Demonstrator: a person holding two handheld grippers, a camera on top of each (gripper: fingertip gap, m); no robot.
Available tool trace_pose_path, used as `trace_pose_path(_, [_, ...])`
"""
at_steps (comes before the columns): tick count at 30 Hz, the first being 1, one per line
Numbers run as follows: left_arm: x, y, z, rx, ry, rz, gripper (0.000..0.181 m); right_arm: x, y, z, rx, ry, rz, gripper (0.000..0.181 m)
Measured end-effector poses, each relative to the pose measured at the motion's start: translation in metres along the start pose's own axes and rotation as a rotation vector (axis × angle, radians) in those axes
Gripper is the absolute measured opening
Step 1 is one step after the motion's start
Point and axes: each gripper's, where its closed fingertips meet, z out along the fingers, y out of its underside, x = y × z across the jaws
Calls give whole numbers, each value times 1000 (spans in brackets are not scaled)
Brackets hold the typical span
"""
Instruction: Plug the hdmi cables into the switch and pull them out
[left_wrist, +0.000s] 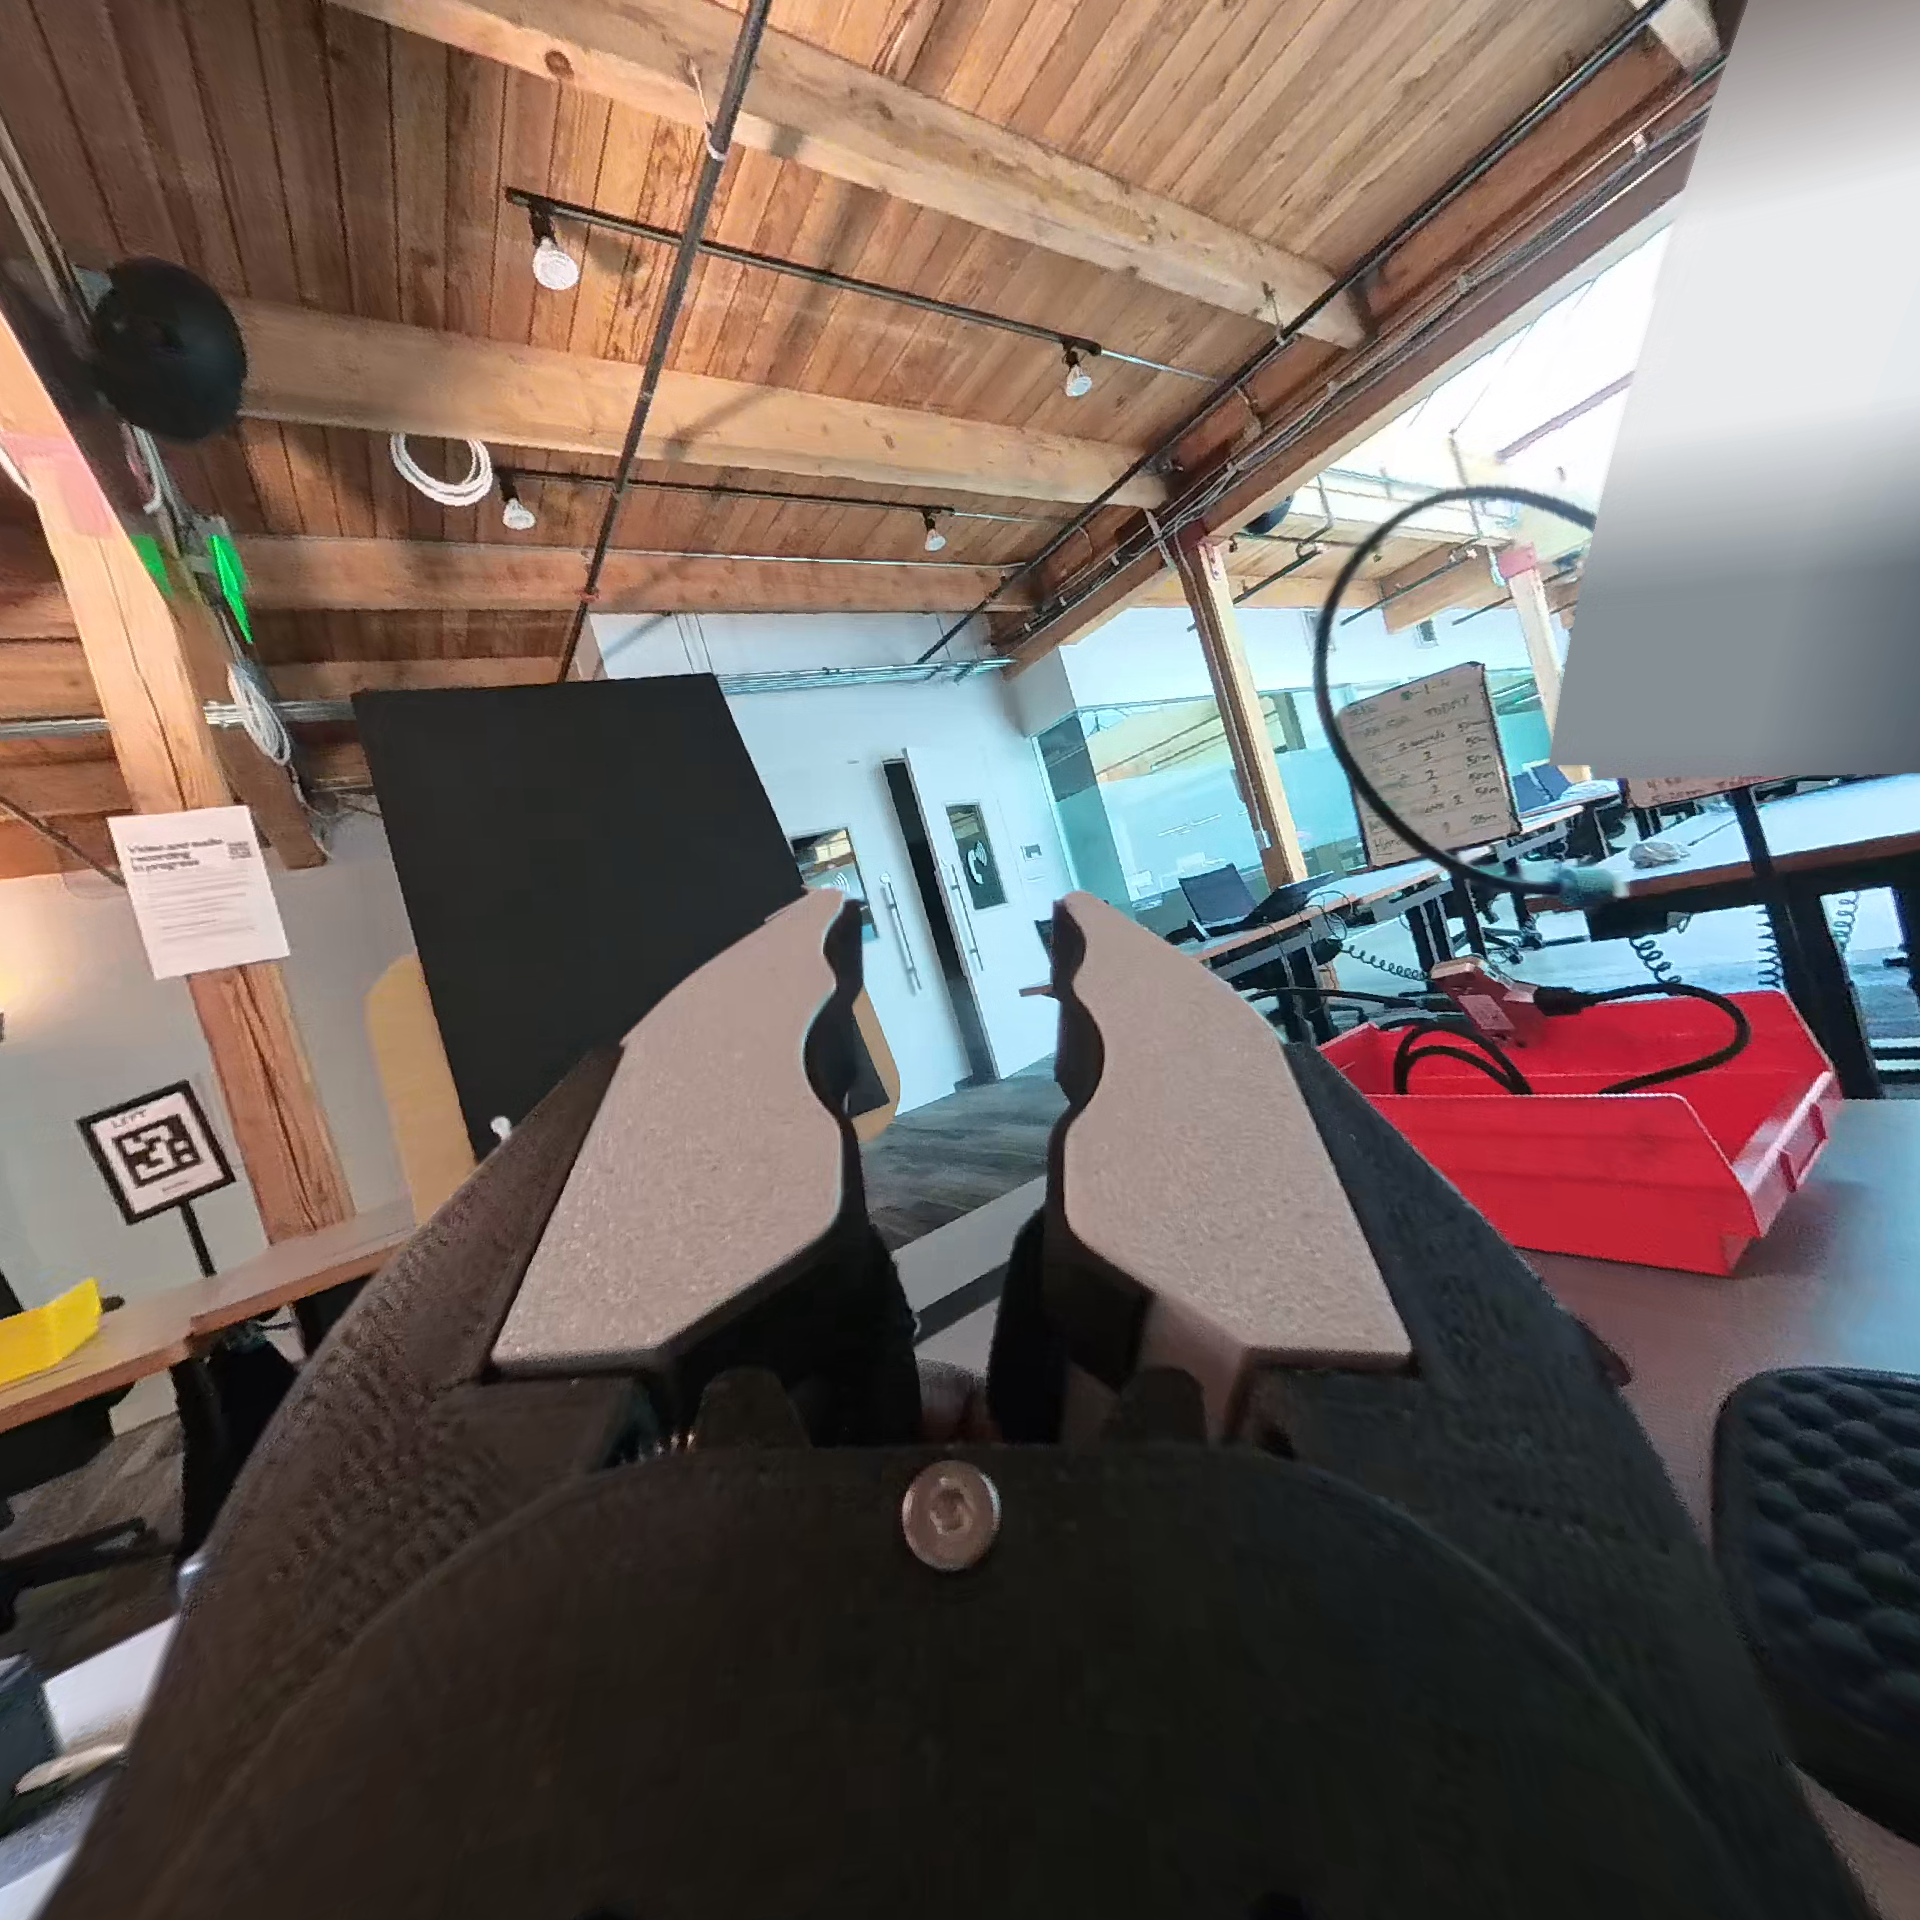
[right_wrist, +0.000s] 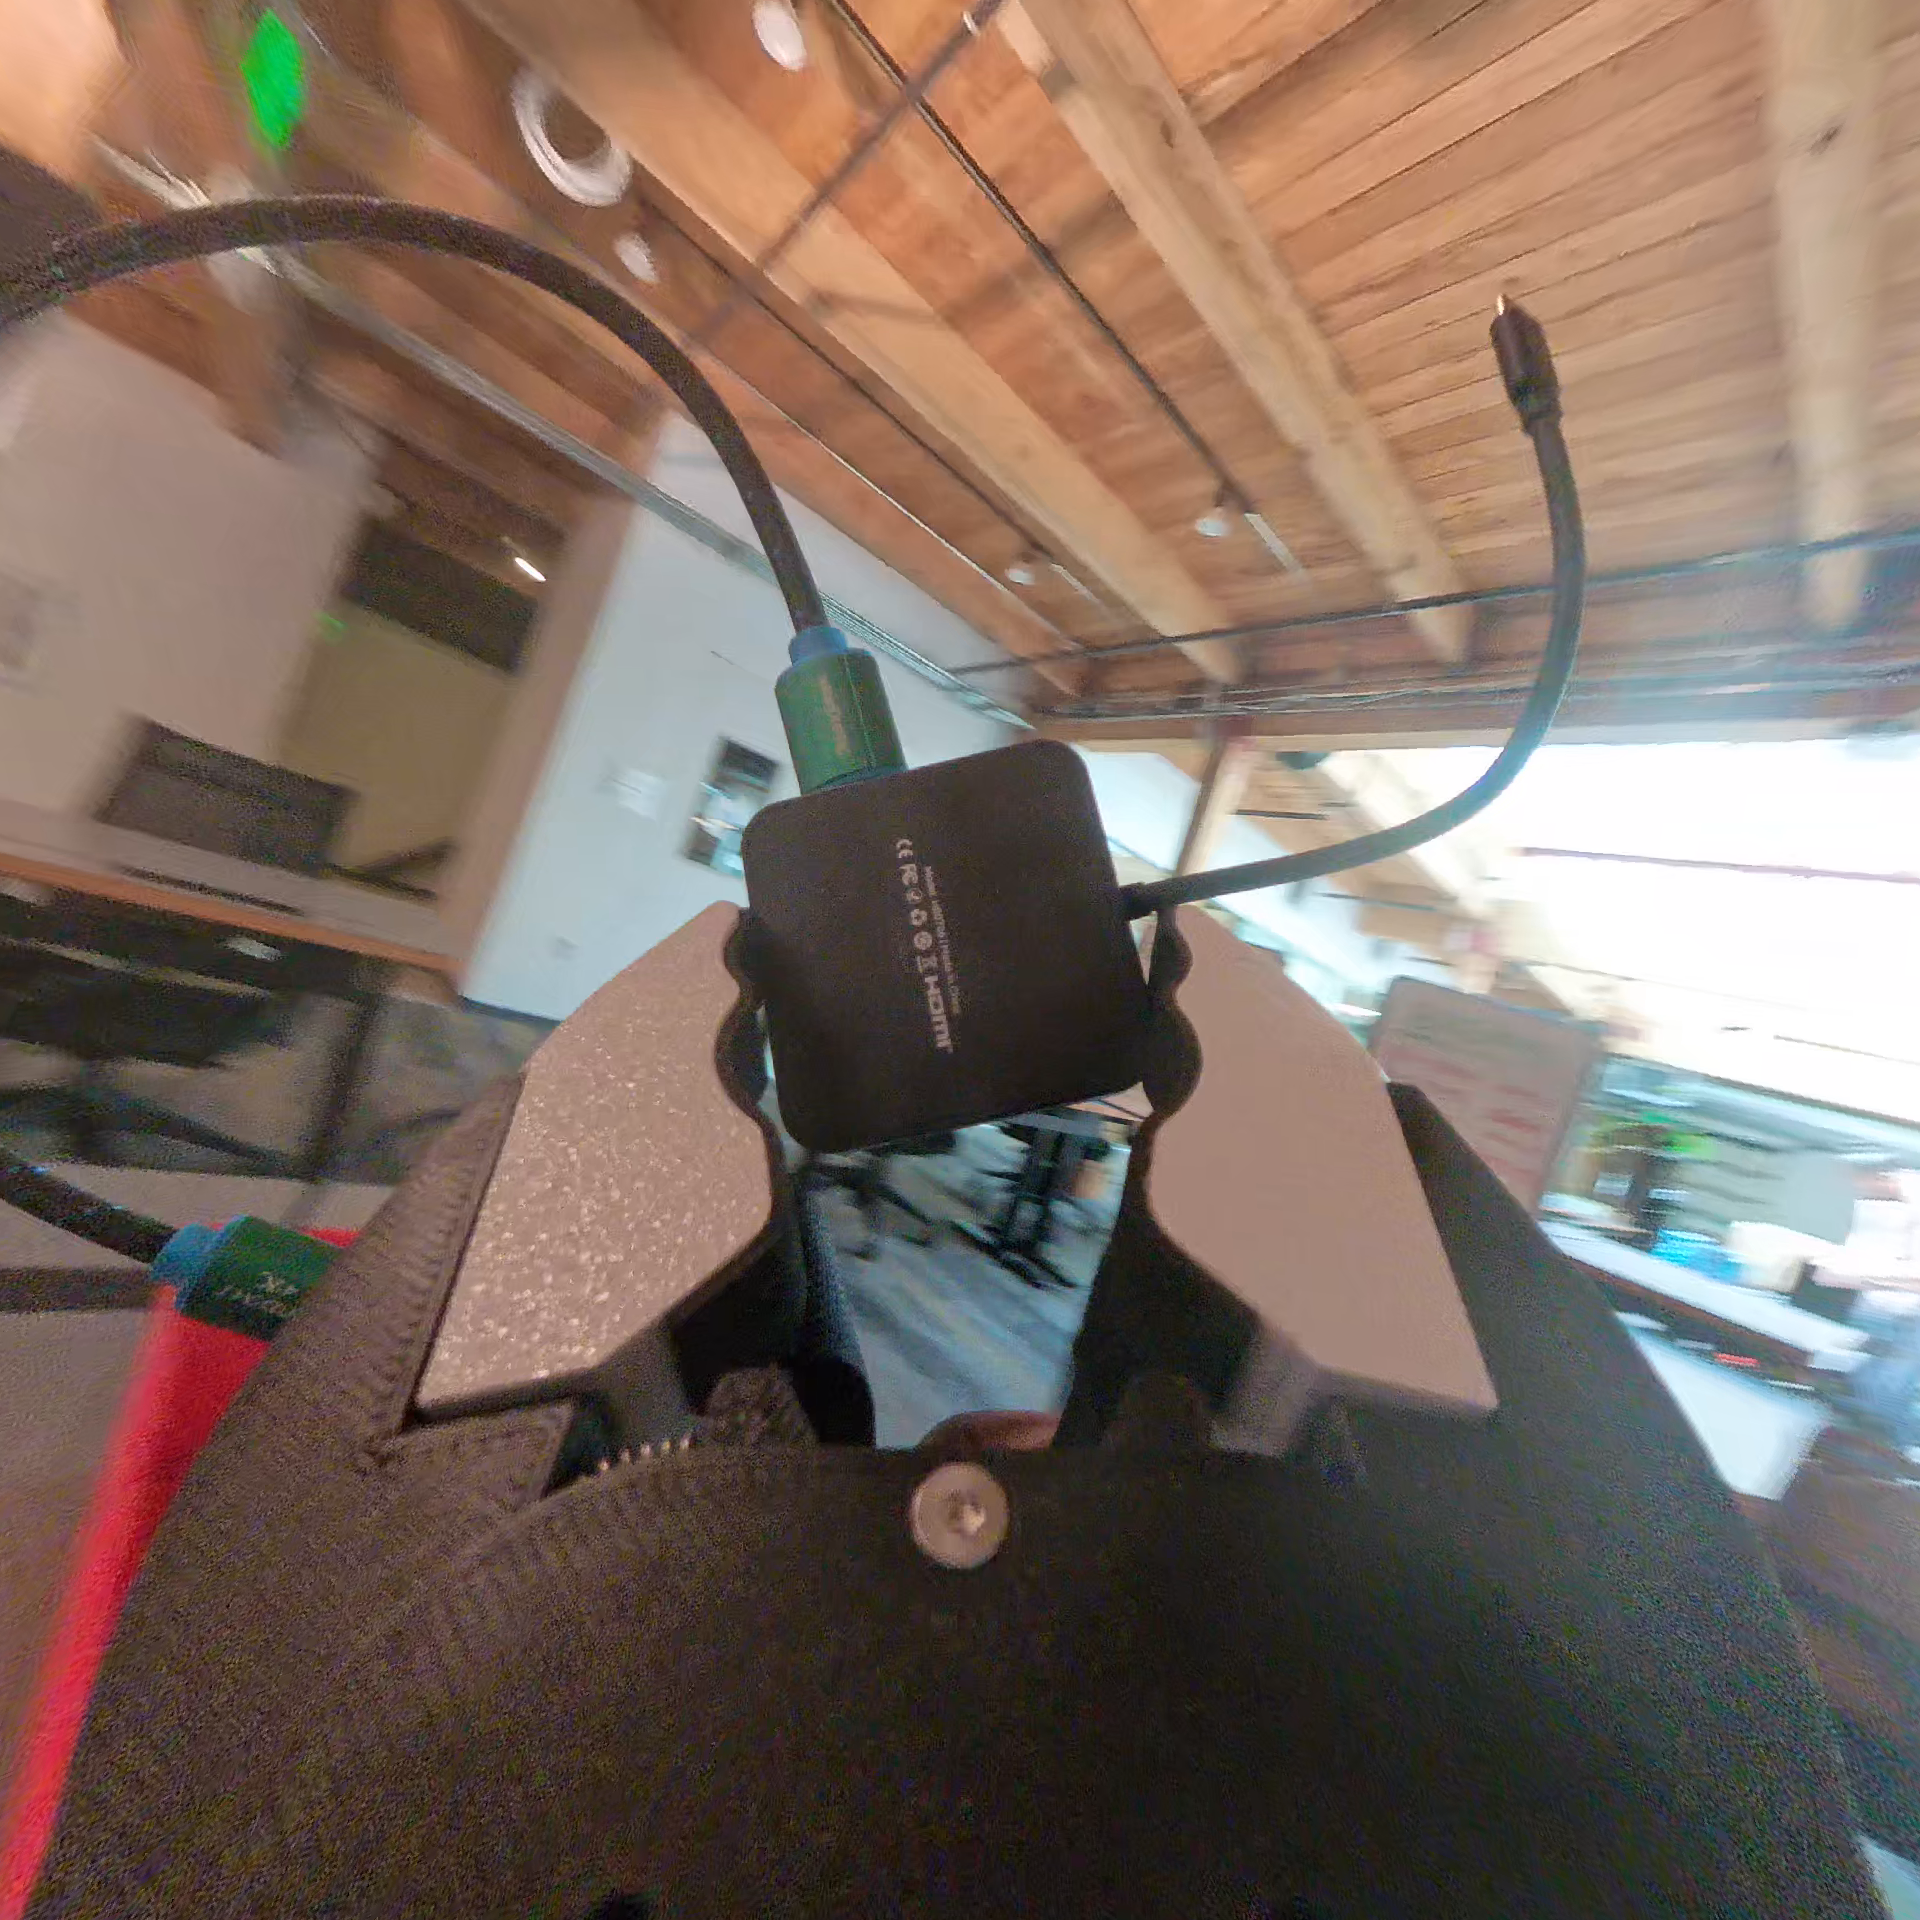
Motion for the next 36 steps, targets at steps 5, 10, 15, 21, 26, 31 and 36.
trace_pose_path(5, [3, 2, 2, -13, 5, 16, 33, -16, 31, 12, -118, 29, -290, 73])
trace_pose_path(10, [0, -11, -3, -1, -12, 63, 33, -61, 92, 24, -356, -155, -489, 73])
trace_pose_path(15, [-9, -37, -16, 51, -30, 106, 32, -117, 175, 8, -672, -508, -485, 73])
trace_pose_path(21, [-20, -66, -32, 127, -62, 115, 30, -159, 241, -31, -1032, -768, -222, 73])
trace_pose_path(26, [-22, -73, -36, 141, -65, 121, 29, -165, 284, -70, -1377, -835, -8, 73])
trace_pose_path(31, [-18, -73, -35, 127, -50, 127, 29, -158, 281, -70, -1354, -896, 44, 69])
trace_pose_path(36, [-15, -78, -36, 128, -50, 163, 29, -129, 239, -41, -1183, -768, 64, 81])
